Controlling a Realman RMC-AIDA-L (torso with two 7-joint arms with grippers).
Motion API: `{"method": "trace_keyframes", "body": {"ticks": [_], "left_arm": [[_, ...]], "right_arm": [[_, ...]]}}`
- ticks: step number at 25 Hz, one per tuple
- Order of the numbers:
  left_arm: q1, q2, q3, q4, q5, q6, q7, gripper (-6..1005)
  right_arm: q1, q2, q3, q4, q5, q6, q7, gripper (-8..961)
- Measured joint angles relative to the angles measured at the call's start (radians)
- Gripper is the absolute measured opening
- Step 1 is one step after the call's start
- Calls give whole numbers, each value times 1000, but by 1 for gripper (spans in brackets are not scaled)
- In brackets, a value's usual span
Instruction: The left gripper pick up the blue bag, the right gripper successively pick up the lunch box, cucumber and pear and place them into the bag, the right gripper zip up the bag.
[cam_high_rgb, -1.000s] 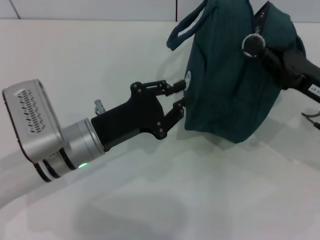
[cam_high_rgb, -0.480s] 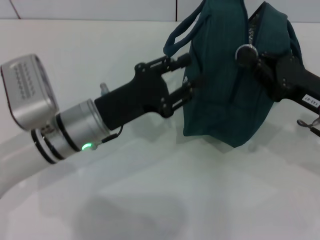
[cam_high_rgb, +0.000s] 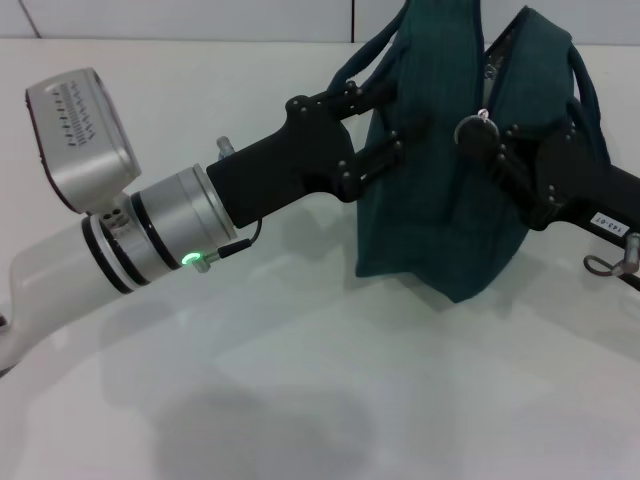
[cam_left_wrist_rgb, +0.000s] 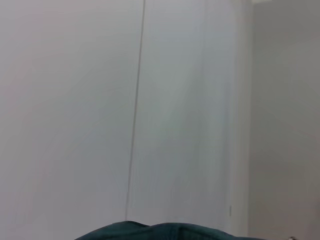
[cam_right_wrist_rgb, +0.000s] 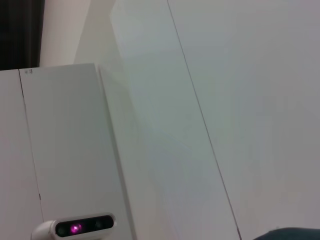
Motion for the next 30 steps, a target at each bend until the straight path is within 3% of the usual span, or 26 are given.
{"method": "trace_keyframes", "body": {"ticks": [4, 20, 30], "left_arm": [[-2, 0, 0, 0, -9, -13, 0, 459], [14, 0, 30, -7, -31, -29, 156, 116], [30, 0, 58, -3, -28, -35, 240, 49]], "right_arm": [[-4, 0, 0, -2, -1, 0, -3, 10], [5, -7, -29, -6, -7, 12, 1, 11], [-4, -15, -31, -6, -7, 10, 21, 11]]}}
